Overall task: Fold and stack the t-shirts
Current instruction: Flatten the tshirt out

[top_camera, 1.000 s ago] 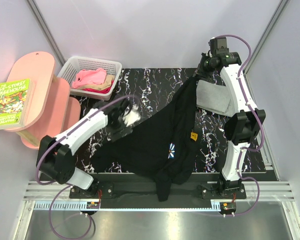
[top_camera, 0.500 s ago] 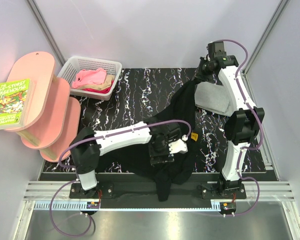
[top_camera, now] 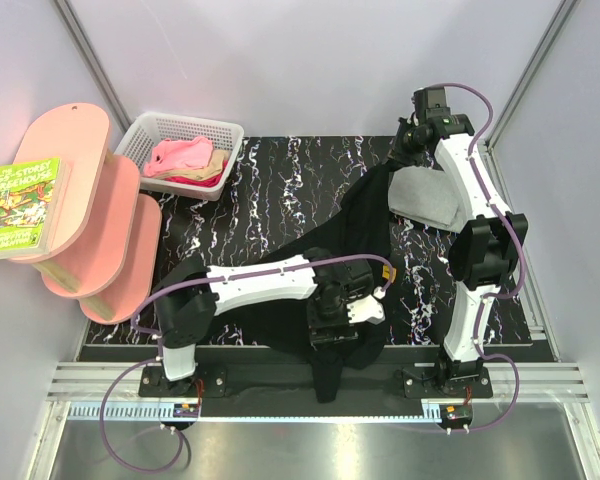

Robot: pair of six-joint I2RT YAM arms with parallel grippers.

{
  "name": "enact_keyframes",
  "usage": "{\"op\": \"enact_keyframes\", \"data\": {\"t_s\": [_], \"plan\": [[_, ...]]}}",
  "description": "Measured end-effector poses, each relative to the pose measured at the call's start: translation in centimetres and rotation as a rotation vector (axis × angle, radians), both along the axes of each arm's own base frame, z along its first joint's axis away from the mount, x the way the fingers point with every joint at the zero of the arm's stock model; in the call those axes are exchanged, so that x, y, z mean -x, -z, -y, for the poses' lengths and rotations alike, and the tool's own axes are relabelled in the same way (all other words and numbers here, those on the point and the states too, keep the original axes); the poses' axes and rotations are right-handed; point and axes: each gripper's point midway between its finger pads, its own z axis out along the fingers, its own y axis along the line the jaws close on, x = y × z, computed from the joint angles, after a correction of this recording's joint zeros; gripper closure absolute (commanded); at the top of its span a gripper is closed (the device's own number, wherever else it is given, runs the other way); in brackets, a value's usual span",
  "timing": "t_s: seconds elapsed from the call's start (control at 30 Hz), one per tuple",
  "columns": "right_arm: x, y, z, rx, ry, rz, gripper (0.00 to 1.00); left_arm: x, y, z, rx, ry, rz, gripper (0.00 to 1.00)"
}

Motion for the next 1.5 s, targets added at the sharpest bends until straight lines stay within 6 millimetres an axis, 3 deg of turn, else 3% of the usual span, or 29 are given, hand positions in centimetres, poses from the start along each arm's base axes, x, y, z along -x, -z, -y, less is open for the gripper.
{"op": "enact_keyframes", "data": {"t_s": [0.17,0.23,0.53,0.7,1.1,1.3,1.5], "plan": [[0.0,0.2,0.0,0.001,0.001,-0.002,1.0,0.2,1.4,0.5,-0.019,-0.006,-0.017,0.39],[0.0,0.2,0.0,0.0,0.0,-0.002,1.0,0.1,1.7,0.6,-0.02,-0.01,-0.018,0.5],[0.1,0.7,0.1,0.002,0.0,-0.012,1.0,-0.2,2.1,1.2,-0.007,-0.015,-0.009,0.74],[0.2,1.0,0.1,0.003,0.0,-0.016,1.0,-0.3,2.1,1.2,-0.007,-0.01,-0.003,1.0],[0.3,0.5,0.1,0.001,0.0,-0.005,1.0,-1.5,1.6,0.7,-0.002,-0.034,0.023,1.0],[0.3,0.3,0.1,0.0,0.0,-0.001,1.0,-2.6,-0.8,0.1,0.047,-0.068,0.054,0.87],[0.5,0.3,0.1,0.001,0.0,-0.003,1.0,-2.4,-0.8,0.0,0.044,-0.071,0.043,0.78]]}}
